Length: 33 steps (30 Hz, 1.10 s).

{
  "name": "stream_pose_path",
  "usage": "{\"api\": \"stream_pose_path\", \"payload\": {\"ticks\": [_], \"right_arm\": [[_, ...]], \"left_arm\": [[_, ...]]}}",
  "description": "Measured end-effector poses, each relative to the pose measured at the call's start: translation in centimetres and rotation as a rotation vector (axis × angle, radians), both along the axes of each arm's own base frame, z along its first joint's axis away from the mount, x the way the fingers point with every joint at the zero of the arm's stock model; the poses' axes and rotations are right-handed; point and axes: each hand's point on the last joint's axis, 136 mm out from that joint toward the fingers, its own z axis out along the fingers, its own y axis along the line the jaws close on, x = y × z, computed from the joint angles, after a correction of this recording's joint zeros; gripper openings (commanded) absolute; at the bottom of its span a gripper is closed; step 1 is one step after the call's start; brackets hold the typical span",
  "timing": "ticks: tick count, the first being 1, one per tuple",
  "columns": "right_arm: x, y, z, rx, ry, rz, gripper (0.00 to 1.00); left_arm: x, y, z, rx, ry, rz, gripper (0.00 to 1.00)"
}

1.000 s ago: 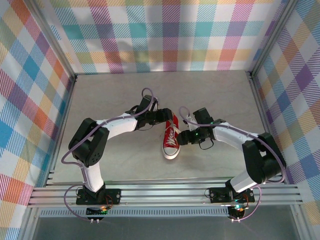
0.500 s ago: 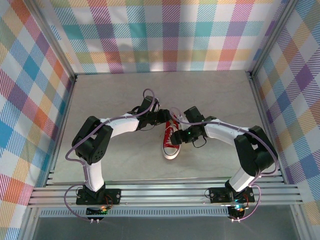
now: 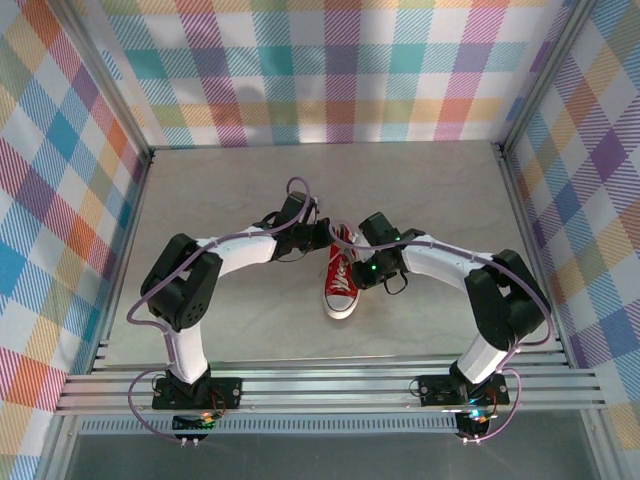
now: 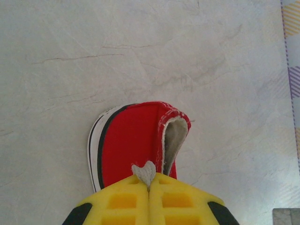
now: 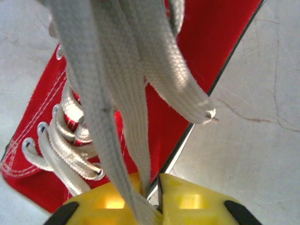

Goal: Tie the shoes

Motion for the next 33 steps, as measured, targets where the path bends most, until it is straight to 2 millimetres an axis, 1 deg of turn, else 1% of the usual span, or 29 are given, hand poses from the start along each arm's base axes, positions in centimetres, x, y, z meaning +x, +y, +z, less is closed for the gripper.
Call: {"api": "stream_pose_path", "payload": {"ticks": [3,6,10,14,20,22,25,29,33], "right_arm": [[0.0,-0.2,1.0,-0.009,-0.018,0.014,0.04],[0.0,-0.3,1.8,-0.013,-0.033,0.030,0.00],[-0.2,-0.6,2.4,-0.027,-0.037,0.050,0.00],[-0.3,-0.8,2.9,-0.046,-0.035,0.070,0.00],[0.5,-0.5,4.1,-0.061,-0.059,0.103,0.00],[0.8,-0.6,4.0,-0.071,-0.055,0.109,0.00],[1.1,-1.0,3.5,-0.087,-0.035,0.109,0.00],[1.9,-2.2,2.6,-0.109,0.001,0.081,0.00],[2.8,-3.3,2.5,-0.108,0.017,0.040,0.00]], "left_arm": [[-0.1,0.2,0.7,0.016,-0.021,-0.014,0.00],[0.0,0.2,1.5,0.023,-0.043,-0.027,0.00],[0.2,0.4,2.3,0.036,-0.067,-0.036,0.00],[0.0,0.8,2.5,0.056,-0.078,-0.045,0.00],[0.2,1.6,3.1,0.073,-0.092,-0.028,0.00],[0.0,2.0,2.8,0.077,-0.088,-0.025,0.00],[-0.6,2.4,1.7,0.085,-0.070,-0.026,0.00],[-1.4,2.7,0.4,0.086,-0.046,-0.047,0.00],[-2.4,2.8,-0.9,0.055,-0.033,-0.076,0.00]]}}
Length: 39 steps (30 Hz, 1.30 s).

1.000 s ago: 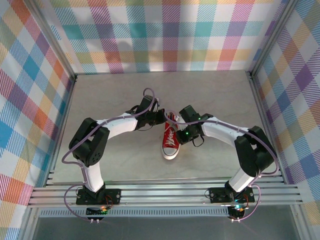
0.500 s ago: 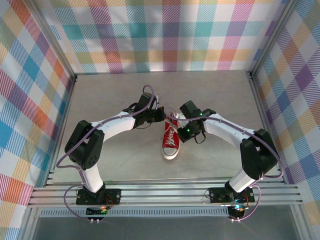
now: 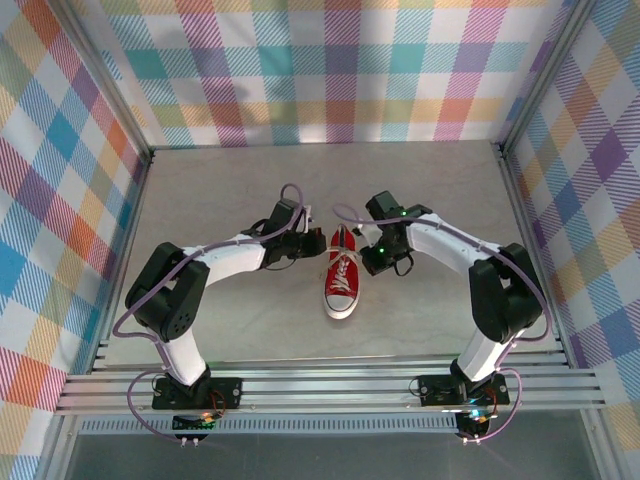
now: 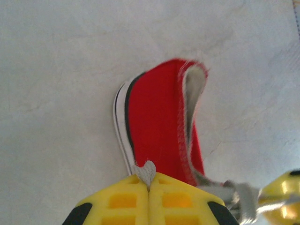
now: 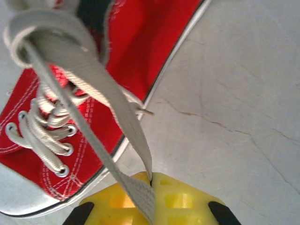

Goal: Tie the shoes

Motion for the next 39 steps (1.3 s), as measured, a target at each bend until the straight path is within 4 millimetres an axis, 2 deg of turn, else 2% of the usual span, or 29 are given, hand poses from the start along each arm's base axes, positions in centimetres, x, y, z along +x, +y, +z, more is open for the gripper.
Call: {"api": "stream_pose_path", "payload": {"ticks": [8,15,25,26,29,31,35,37,39], "right_arm": [[1.0,-1.6,-0.9,-0.004,0.034,-0.029,0.00],[2.1,-1.7,-1.0,-0.002,0.031,-0.025,0.00],[3.1,-2.3,-2.0,-0.008,0.053,-0.025,0.00],[3.2,-2.2,-1.7,-0.003,0.050,-0.019,0.04],[4.2,-1.4,-0.2,0.029,0.020,0.000,0.16],[5.2,-0.8,1.3,0.055,-0.015,0.019,0.17],[7.1,0.6,3.9,0.105,-0.070,0.053,0.43],[8.0,1.3,4.1,0.122,-0.080,0.069,0.48],[8.2,1.6,3.4,0.127,-0.063,0.069,0.52]], "left_arm": [[-0.1,0.1,-1.3,-0.023,0.031,-0.018,0.00],[0.1,1.0,-2.2,-0.016,0.047,0.001,0.00],[-0.7,2.1,-3.9,0.000,0.075,0.014,0.00],[-0.7,2.1,-3.8,-0.003,0.071,0.013,0.05],[-0.5,1.9,-3.5,-0.010,0.056,0.006,0.33],[-0.5,1.9,-3.4,-0.004,0.048,-0.003,0.44],[0.2,1.6,-2.0,-0.001,0.022,-0.016,0.48],[0.6,1.4,-0.7,-0.007,-0.003,-0.020,0.48],[0.9,1.3,0.7,-0.018,-0.035,-0.024,0.48]]}}
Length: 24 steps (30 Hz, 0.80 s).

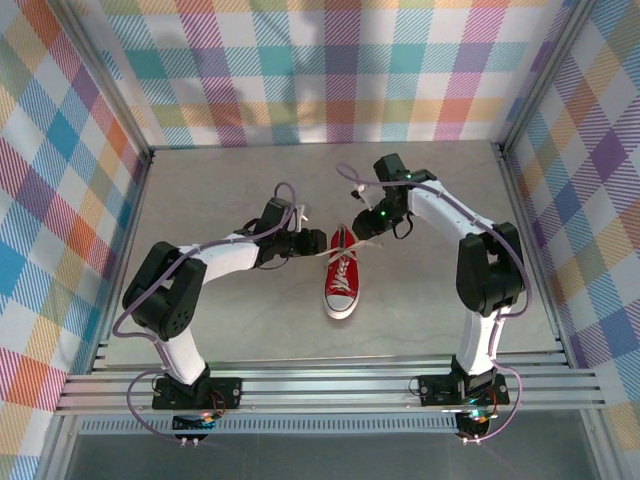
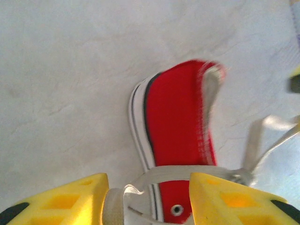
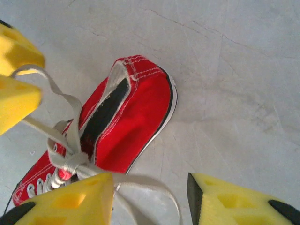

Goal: Tie the shoes

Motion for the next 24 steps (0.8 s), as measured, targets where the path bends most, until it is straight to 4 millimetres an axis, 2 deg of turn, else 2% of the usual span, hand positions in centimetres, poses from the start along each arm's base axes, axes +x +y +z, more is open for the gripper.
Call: {"api": "stream_pose_path", "payload": {"ticks": [4,7,10,14,16,19,21,24], "right_arm": [[-0.2,0.0,-1.4,-0.006,0.044,-0.023,0.58],[-0.5,-0.2,-1.0,0.005,0.043,-0.052,0.60],[-1.5,-0.9,0.4,0.030,0.025,-0.089,0.59],[-3.5,-1.4,3.3,0.110,-0.018,-0.138,0.48],[-4.9,-1.5,3.8,0.160,-0.017,-0.158,0.42],[-7.1,-1.1,2.4,0.202,0.036,-0.171,0.38],[-8.6,-0.8,0.4,0.201,0.098,-0.172,0.37],[-9.7,-0.3,-1.8,0.192,0.161,-0.173,0.38]], "left_arm": [[0.1,0.1,1.9,-0.008,-0.043,-0.010,0.47],[-0.1,0.4,2.2,0.015,-0.058,-0.020,0.47],[-0.3,1.1,2.4,0.056,-0.071,-0.020,0.48],[-0.6,2.1,3.0,0.111,-0.096,-0.019,0.47],[-0.7,2.3,3.3,0.131,-0.104,-0.026,0.45],[-0.6,2.1,4.1,0.153,-0.127,-0.056,0.41],[-0.6,1.4,5.1,0.155,-0.145,-0.094,0.39],[-0.2,-0.7,6.5,0.145,-0.165,-0.169,0.38]]}}
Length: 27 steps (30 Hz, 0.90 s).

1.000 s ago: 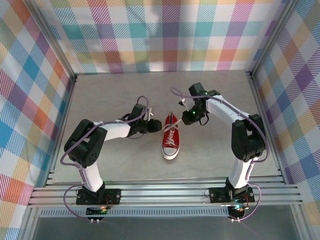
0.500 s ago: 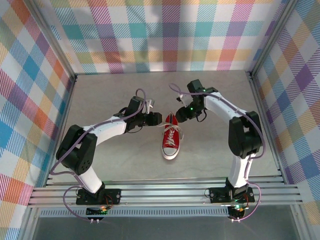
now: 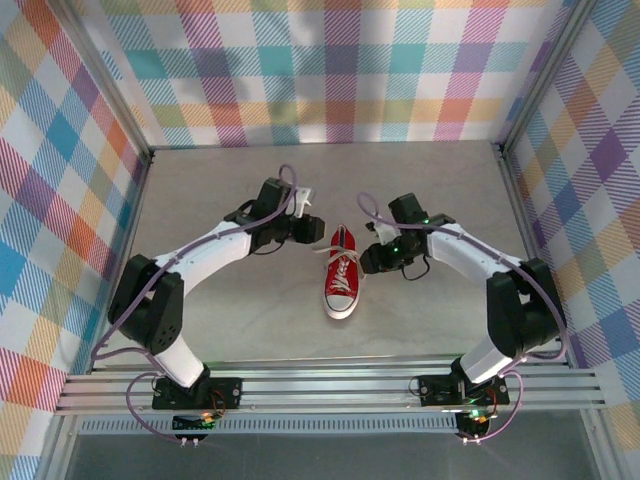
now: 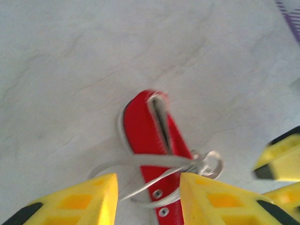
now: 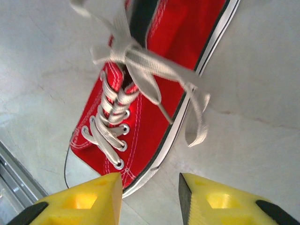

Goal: Tie the shoes

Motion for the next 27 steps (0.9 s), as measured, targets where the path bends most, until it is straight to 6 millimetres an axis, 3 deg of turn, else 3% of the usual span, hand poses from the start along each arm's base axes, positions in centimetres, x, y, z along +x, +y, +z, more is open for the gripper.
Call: {"api": "stream_pose_path", "payload": {"ticks": [3,7,12,19,23,27], "right_arm": [[0.3,0.8,-0.7,0.011,-0.003,0.010,0.41],[1.3,1.4,-1.3,0.018,-0.019,0.013,0.42],[2.3,1.8,-2.6,0.007,-0.011,0.012,0.43],[3.5,2.4,-2.7,0.013,-0.025,0.018,0.44],[3.5,2.8,-2.8,0.030,-0.014,0.028,0.38],[3.2,3.0,-2.9,0.044,-0.003,0.039,0.35]], "left_arm": [[0.0,-2.8,0.1,-0.003,0.009,-0.085,0.36],[-0.8,-4.6,-2.1,-0.001,0.075,-0.145,0.35],[-1.5,-5.0,-4.3,0.006,0.147,-0.166,0.34],[-1.8,-5.2,-4.5,-0.009,0.165,-0.183,0.34],[-1.7,-5.2,-4.8,-0.008,0.171,-0.180,0.35],[-1.5,-5.2,-5.3,-0.004,0.185,-0.172,0.42]]}}
